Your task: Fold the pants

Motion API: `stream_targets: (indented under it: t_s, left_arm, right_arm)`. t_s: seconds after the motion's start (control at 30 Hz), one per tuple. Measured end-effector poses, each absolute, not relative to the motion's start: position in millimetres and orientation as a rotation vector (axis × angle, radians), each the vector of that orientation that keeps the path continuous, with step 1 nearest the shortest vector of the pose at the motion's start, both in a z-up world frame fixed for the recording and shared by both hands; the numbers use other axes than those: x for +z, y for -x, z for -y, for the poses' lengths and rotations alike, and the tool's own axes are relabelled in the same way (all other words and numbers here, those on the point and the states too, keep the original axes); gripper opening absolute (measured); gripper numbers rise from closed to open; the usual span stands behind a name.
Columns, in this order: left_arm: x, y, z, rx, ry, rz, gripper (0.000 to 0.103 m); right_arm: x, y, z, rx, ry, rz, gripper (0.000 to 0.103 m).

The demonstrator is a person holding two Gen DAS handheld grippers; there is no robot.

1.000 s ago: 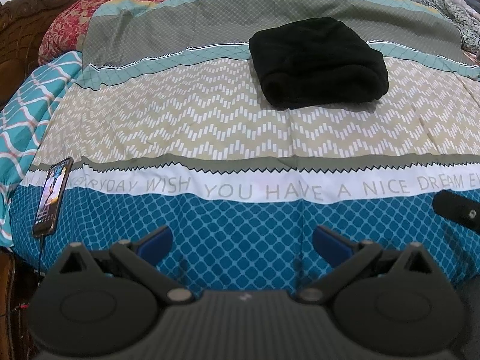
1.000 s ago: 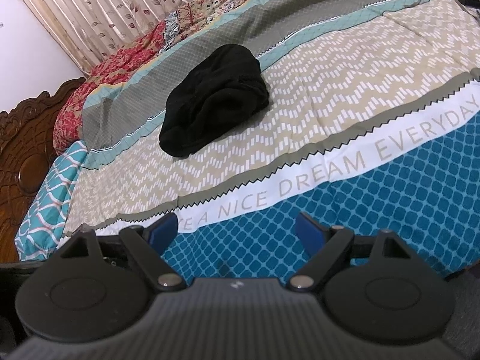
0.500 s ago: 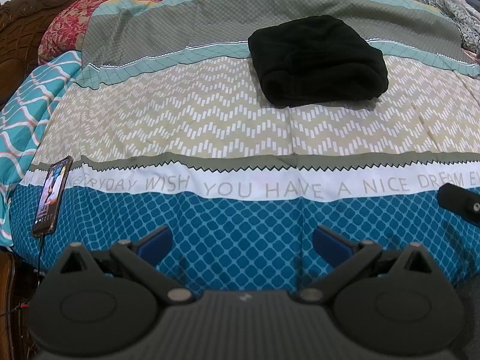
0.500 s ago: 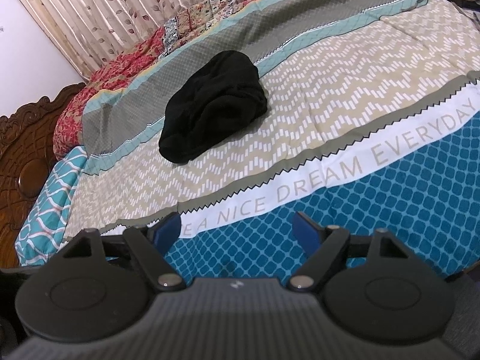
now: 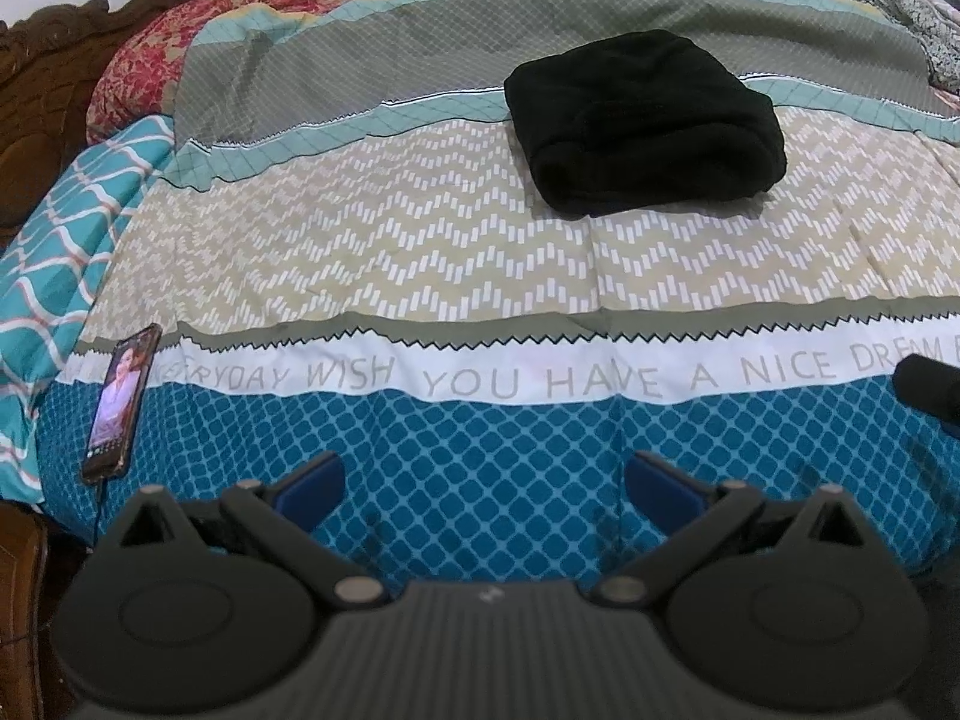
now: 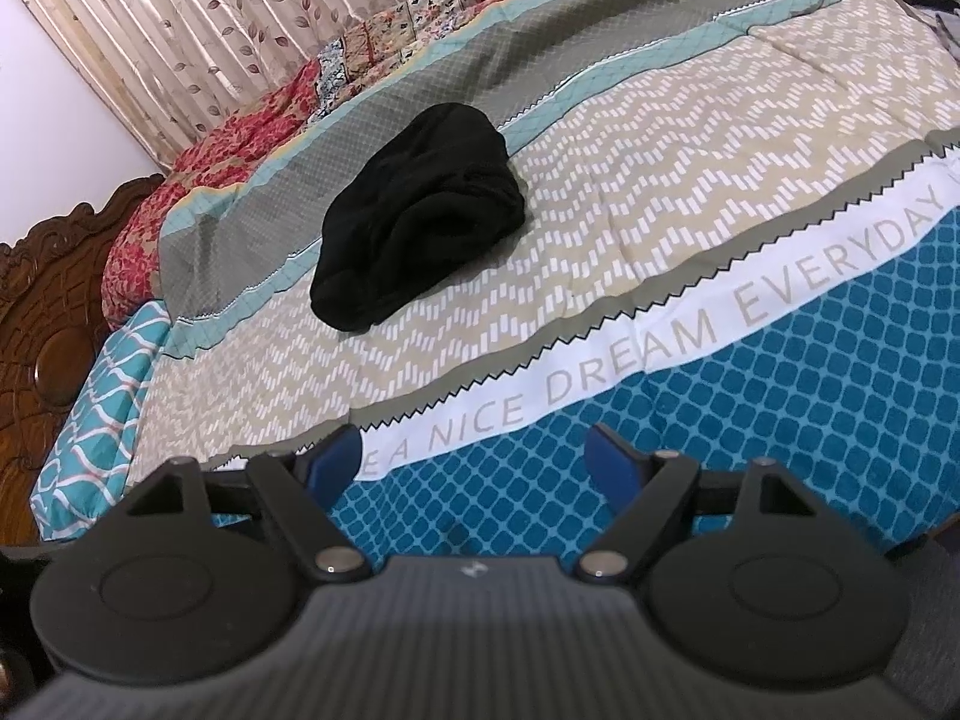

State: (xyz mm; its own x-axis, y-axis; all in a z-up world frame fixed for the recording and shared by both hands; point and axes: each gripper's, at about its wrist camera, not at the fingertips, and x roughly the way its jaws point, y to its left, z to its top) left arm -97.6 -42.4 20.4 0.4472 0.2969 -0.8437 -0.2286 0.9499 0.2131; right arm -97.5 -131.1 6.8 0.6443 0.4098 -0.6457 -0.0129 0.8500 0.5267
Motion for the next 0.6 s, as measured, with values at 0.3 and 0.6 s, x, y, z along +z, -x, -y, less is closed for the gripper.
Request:
stream_targets:
  t_s: [0.3,0.6]
  left_arm:
    - [21.2,95.3,38.1,0.343,-0.093,-1.051,0.103]
    - [20.5,93.9,38.1,0.339,-0.091,-1.057,0.103]
  right_arm:
    - [7.1,97.7,132.2,0.25,-0.516,-0.838,0.083]
    - [7.6,97.1,133.5,0.25,-0.518,-0.834,0.083]
